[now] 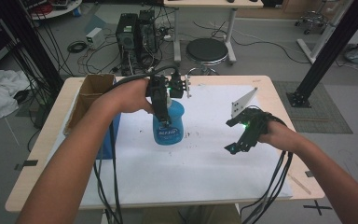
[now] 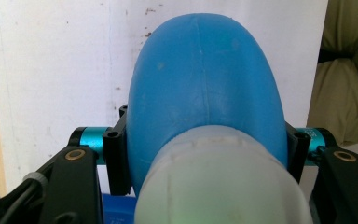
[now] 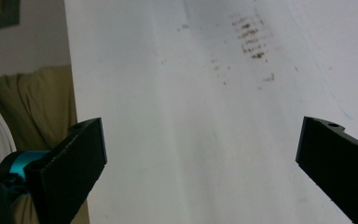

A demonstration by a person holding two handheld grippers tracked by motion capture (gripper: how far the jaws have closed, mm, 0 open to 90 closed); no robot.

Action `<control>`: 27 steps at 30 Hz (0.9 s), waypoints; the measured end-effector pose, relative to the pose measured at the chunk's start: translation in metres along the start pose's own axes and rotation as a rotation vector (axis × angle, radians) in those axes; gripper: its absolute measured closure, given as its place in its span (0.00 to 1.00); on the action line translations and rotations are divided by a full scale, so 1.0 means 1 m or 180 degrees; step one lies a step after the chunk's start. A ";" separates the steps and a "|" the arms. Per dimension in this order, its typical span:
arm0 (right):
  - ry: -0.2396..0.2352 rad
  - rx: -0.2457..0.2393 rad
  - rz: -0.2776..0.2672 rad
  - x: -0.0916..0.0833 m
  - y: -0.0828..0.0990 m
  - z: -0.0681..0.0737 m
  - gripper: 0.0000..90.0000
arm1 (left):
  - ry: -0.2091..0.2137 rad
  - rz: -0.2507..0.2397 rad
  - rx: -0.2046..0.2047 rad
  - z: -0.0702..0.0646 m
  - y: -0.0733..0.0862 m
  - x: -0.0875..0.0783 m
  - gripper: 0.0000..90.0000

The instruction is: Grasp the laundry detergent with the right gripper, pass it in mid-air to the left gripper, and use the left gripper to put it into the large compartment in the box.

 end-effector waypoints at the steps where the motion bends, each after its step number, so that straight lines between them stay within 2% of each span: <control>1: 0.0021 -0.0009 0.0063 -0.002 0.001 -0.001 0.01 | -0.0001 0.0012 -0.0006 0.000 0.001 -0.001 0.42; 7: 0.0044 -0.0066 0.0360 -0.015 0.009 -0.003 0.02 | -0.0042 0.0030 -0.0094 0.003 0.004 -0.007 0.42; 9: 0.0034 -0.0053 0.0401 -0.017 0.012 -0.003 0.02 | -0.0049 0.0033 -0.0119 0.003 0.004 -0.009 0.42; 11: 0.0032 -0.0032 0.0427 -0.020 0.015 -0.004 0.02 | -0.0086 0.0043 -0.0203 0.005 0.007 -0.013 0.42; 17: -0.0003 -0.0081 0.0558 -0.028 0.021 -0.004 0.02 | -0.0177 0.0055 -0.0385 0.008 0.008 -0.029 0.42; 19: -0.0004 -0.0085 0.0567 -0.032 0.021 -0.004 0.02 | -0.0205 0.0068 -0.0491 0.008 0.009 -0.036 0.42; 22: 0.0017 -0.0101 0.0589 -0.037 0.020 -0.005 0.02 | -0.0256 0.0062 -0.0740 0.010 0.011 -0.050 0.42; 24: 0.0028 -0.0113 0.0601 -0.038 0.020 -0.006 0.02 | -0.0256 0.0062 -0.0740 0.010 0.011 -0.050 0.42; 25: 0.0028 -0.0113 0.0601 -0.038 0.020 -0.006 0.02 | -0.0346 0.0033 -0.0973 0.013 0.014 -0.064 0.42; 27: 0.0018 -0.0149 0.0641 -0.043 0.020 -0.008 0.02 | -0.0439 0.0045 -0.1124 0.016 0.018 -0.075 0.42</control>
Point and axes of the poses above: each handheld gripper's, and its own axes: x roughly forward along the jaws, y roughly out of its underside, z roughly to its left, the point moved 8 cm from there along x, roughly forward along the jaws, and after that the axes turned 14 degrees about -z, right-handed, at the moved point
